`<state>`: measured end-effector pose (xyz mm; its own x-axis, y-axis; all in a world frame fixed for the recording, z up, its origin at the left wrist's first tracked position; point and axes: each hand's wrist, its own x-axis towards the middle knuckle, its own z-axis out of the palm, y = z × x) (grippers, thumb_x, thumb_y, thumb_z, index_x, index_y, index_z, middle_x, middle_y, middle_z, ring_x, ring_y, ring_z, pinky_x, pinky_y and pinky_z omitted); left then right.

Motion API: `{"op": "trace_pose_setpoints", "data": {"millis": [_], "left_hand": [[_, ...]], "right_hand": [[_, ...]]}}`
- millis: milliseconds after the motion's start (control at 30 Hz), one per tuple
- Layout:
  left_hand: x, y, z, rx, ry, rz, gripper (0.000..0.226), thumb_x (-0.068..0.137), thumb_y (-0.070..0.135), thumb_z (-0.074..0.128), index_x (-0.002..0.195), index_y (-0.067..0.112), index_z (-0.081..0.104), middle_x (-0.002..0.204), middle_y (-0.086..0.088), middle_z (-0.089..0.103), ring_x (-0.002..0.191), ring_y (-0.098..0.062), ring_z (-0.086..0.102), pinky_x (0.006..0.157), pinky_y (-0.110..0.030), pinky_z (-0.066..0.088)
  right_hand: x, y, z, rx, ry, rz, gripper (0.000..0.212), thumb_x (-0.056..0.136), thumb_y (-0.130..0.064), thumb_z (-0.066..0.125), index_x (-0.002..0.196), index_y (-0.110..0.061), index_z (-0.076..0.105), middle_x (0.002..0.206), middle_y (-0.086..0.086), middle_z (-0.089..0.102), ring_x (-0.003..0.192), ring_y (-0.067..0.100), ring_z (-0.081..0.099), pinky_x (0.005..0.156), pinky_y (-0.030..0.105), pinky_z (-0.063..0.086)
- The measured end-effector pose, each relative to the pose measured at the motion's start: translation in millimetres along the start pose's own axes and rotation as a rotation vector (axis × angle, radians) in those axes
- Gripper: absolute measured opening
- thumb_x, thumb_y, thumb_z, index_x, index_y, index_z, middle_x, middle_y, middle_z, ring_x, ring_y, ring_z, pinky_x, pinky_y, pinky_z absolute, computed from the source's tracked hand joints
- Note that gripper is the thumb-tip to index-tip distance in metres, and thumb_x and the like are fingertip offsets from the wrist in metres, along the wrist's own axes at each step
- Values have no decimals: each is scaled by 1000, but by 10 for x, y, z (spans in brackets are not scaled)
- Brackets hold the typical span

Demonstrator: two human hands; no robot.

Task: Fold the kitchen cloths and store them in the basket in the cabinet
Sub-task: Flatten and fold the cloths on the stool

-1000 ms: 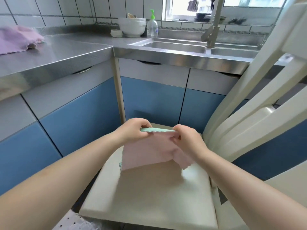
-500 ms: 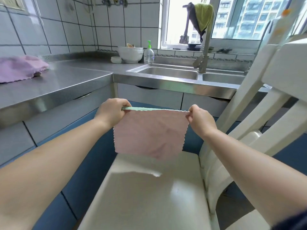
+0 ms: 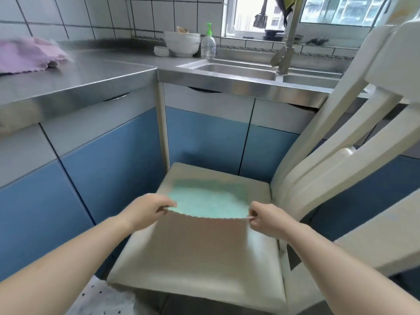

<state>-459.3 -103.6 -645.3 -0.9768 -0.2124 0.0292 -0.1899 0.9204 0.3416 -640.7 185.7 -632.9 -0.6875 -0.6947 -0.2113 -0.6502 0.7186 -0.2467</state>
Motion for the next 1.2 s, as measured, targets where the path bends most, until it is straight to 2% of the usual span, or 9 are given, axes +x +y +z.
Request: {"op": "trace_pose_setpoints", "data": {"millis": [100,200,267,367,500,633,833,1033,1200], "left_hand": [[-281,-59,415,39,-181,-10,30,94,17,48,118,27,63,121,13,62,110,-5,55,89,-19,41],[-439,-56,565,-89,-193,-90,22,95,30,49,109,26,66,108,11,67,96,-5,59,80,-19,45],[-496,-59,621,-156,-200,-138,21,93,37,50,101,27,67,98,11,68,90,-8,61,81,-27,50],[-555,-92,678,-190,-217,-195,16,90,41,53,94,32,66,92,16,67,85,-4,60,79,-26,50],[-527,-129,695,-322,-77,-288,7,88,39,60,88,33,65,90,17,65,85,1,58,74,-23,48],[-447,-147,713,-452,50,-412,5,88,31,62,85,28,64,89,13,65,84,-4,59,67,-23,45],[-271,-153,757,-455,87,-492,27,89,34,60,81,8,61,79,-7,64,67,-20,55,57,-28,38],[-63,-170,750,-451,99,-510,19,89,34,59,80,17,63,79,2,64,75,-19,58,62,-28,41],[40,-215,818,-405,117,-566,23,89,37,58,80,17,62,79,5,62,74,-14,56,59,-26,39]], "right_hand": [[-135,-10,332,-90,-218,-26,8,83,-26,47,89,-22,45,97,5,57,81,22,46,65,28,34],[-207,-1,488,-66,-336,9,24,84,-27,46,106,-19,52,104,3,56,86,19,48,68,27,37],[-238,12,511,20,-375,72,33,83,-27,46,114,-19,52,106,0,57,86,17,56,66,24,45],[-225,15,542,268,-413,170,25,83,-24,50,107,-17,54,93,-1,56,72,14,62,51,19,51],[-182,44,590,243,-262,169,8,84,-24,53,89,-18,56,76,-3,59,66,12,57,51,20,43],[-97,72,682,313,-56,185,7,87,-24,58,86,-17,56,63,-5,62,62,15,59,58,25,41],[136,94,796,370,69,260,18,89,-25,58,103,-14,61,84,-1,60,74,18,54,62,24,35],[316,143,844,376,61,307,6,89,-27,55,89,-21,58,74,-1,64,66,20,59,64,29,44],[422,179,912,348,65,298,10,90,-30,55,93,-21,58,97,6,69,82,23,59,68,29,41]]}}
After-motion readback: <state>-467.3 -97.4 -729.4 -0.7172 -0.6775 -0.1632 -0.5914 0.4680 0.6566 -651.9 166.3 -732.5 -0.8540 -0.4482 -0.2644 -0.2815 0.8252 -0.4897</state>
